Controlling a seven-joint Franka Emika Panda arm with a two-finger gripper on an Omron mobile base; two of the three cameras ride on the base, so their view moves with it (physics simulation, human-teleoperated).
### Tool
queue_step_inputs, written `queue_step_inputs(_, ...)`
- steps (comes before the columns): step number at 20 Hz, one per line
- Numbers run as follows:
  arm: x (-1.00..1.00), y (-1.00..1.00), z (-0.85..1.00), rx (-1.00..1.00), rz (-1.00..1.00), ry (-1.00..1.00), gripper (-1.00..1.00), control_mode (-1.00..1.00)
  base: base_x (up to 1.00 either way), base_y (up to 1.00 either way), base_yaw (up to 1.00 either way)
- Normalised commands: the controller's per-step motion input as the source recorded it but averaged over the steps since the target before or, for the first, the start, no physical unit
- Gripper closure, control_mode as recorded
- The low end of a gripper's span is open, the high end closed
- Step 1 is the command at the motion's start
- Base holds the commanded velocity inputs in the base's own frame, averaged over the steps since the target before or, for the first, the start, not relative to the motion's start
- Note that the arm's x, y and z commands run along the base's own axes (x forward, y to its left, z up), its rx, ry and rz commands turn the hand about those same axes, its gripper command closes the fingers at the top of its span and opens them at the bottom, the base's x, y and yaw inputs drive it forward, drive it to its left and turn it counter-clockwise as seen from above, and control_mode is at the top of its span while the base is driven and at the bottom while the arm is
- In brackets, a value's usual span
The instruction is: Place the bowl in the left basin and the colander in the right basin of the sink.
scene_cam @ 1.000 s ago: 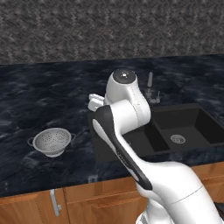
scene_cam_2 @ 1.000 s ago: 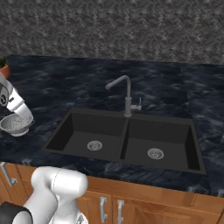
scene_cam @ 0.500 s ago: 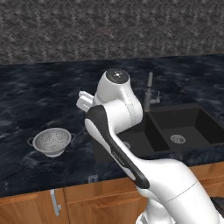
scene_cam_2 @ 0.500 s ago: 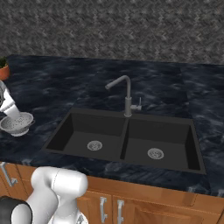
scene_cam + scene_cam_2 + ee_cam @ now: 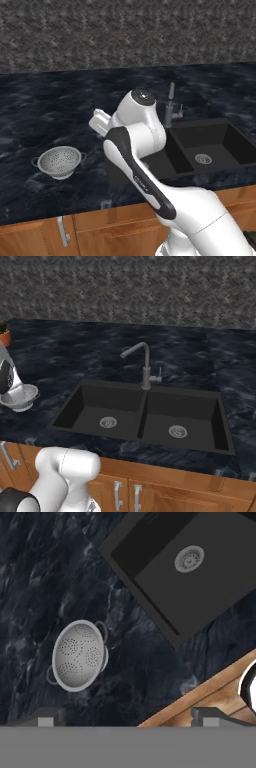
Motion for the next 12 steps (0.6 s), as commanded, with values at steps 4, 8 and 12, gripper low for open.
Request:
queue_step_inputs(4, 0.08, 0.0, -0.3, 0.14, 0.0, 0.0, -1.0, -1.0, 0.0, 0.0, 0.0)
queue_step_inputs(8, 0.03, 0.0, -0.15, 0.15, 0.0, 0.0, -1.0, -1.0, 0.0, 0.0, 0.0)
queue_step_inputs(12, 0.0, 0.05, -0.13, 0.1, 0.0, 0.0, -1.0, -1.0, 0.0, 0.0, 0.0)
